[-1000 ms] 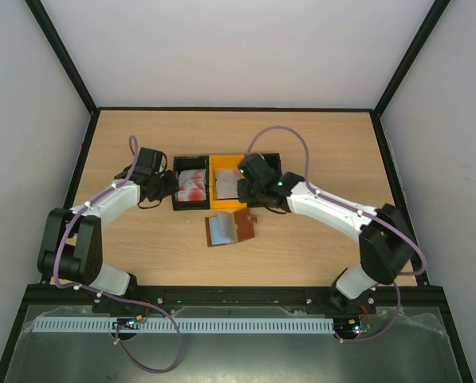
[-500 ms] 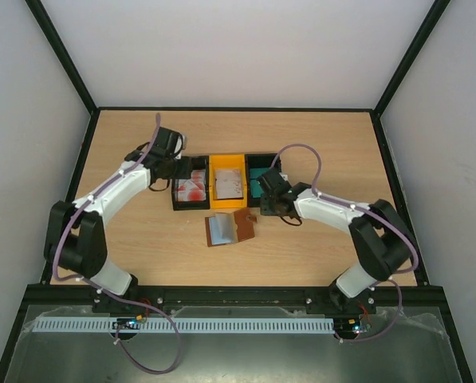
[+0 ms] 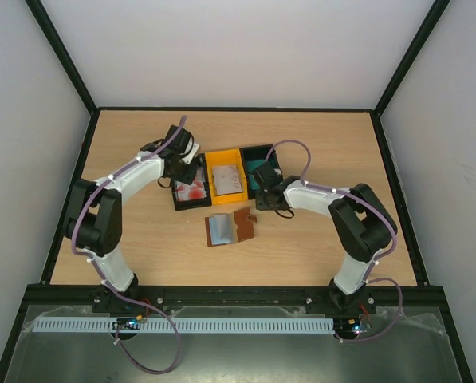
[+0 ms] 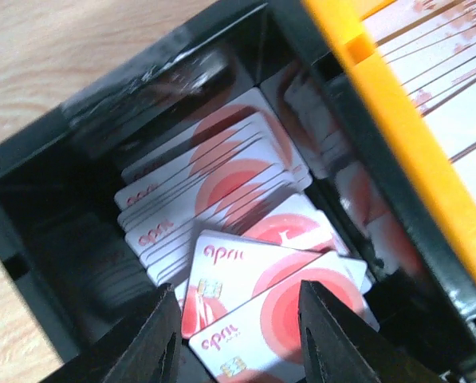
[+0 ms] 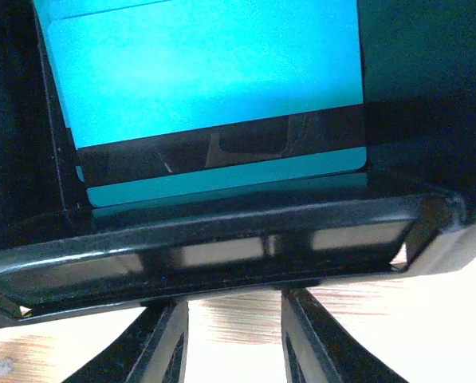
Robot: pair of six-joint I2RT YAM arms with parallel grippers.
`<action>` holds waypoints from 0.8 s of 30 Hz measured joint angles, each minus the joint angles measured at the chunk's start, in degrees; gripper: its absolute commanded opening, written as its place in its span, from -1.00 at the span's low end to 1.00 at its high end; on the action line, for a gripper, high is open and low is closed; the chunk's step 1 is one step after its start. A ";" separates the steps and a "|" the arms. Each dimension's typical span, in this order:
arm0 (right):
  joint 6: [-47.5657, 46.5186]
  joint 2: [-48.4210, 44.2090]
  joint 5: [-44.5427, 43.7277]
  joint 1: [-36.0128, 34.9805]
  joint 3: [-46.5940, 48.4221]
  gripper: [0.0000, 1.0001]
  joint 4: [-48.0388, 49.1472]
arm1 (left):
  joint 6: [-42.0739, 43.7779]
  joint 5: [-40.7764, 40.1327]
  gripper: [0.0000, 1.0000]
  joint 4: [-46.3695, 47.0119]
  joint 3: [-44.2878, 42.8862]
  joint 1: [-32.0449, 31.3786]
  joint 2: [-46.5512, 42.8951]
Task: Put the credit cards into the card holder
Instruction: Move the storage box to the center of the board.
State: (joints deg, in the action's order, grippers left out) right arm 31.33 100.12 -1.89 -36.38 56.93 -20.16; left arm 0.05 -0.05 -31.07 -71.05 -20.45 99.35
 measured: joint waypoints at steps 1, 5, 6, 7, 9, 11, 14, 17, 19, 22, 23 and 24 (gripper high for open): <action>-0.17 0.07 0.00 0.13 0.02 -0.35 0.07 | 0.87 0.00 -0.06 0.04 -0.79 -0.31 0.68; -0.72 1.01 0.24 0.98 0.46 -0.35 0.55 | 4.13 0.28 0.10 -0.76 -4.37 -0.74 4.72; -0.92 1.51 0.48 1.33 0.61 -0.34 0.85 | 5.03 0.52 0.10 -1.42 -5.77 -0.79 6.23; -1.14 2.08 0.68 1.73 0.81 -0.35 1.20 | 5.92 0.59 0.10 -2.12 -7.23 -0.79 7.89; -1.38 2.75 1.05 2.51 1.38 -0.35 1.55 | 7.34 0.44 0.10 -3.41 -9.57 -0.72 10.56; -1.60 3.50 1.60 3.41 2.27 -0.35 1.90 | 8.70 0.55 0.11 -4.79 -11.28 -0.37 12.90; -1.99 4.52 2.10 4.35 3.45 -0.34 2.54 | 10.54 1.46 0.16 -6.45 -12.15 0.35 14.84; -2.25 5.46 2.49 4.92 4.59 -0.35 2.91 | 11.96 2.36 0.17 -7.76 -12.57 0.81 15.37; -2.43 6.14 2.73 5.18 5.51 -0.34 2.93 | 12.70 3.04 0.17 -8.57 -12.72 1.03 15.47; -2.43 6.73 3.04 5.31 6.32 -0.34 2.97 | 13.57 4.44 0.21 -9.64 -12.90 1.31 15.63; -2.43 6.75 3.10 5.29 6.38 -0.35 2.99 | 13.88 5.01 0.25 -10.08 -12.96 1.38 15.63; -2.43 6.75 3.13 5.31 6.38 -0.35 2.95 | 14.08 5.22 0.28 -10.38 -13.03 1.42 15.63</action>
State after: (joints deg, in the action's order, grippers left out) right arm 28.91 106.87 1.23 -31.07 63.31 -17.21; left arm 14.13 5.17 -41.45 -84.07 -19.03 114.98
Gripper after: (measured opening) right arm 0.328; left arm 0.597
